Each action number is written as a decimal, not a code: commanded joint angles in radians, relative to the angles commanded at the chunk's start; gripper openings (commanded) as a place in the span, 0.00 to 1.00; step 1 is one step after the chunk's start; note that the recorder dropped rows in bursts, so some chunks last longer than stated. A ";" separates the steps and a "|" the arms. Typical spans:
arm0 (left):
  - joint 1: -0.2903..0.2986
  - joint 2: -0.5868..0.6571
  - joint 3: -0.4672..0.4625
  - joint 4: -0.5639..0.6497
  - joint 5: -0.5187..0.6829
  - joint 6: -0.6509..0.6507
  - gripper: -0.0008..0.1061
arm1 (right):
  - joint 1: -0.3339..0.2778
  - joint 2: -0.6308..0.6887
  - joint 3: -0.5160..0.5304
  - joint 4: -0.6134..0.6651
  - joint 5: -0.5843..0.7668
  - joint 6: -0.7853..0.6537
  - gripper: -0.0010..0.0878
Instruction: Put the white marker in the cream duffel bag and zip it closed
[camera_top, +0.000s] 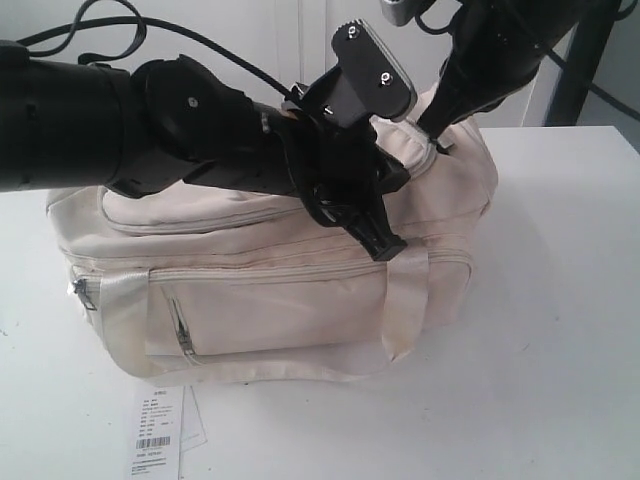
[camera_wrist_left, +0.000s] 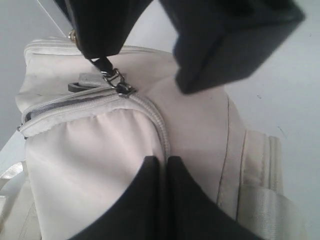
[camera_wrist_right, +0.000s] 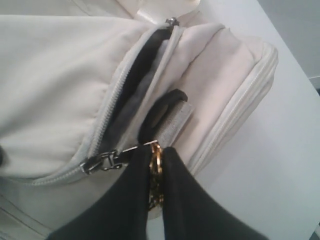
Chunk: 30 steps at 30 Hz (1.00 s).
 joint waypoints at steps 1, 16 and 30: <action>0.000 0.000 0.000 0.000 0.000 0.000 0.01 | 0.000 0.000 0.000 -0.001 -0.014 0.000 0.01; 0.000 0.000 0.000 0.000 0.037 0.000 0.01 | -0.022 0.006 0.000 -0.001 -0.186 0.000 0.01; 0.000 0.000 0.000 0.000 0.041 0.000 0.01 | -0.022 0.090 -0.004 -0.001 -0.339 0.014 0.01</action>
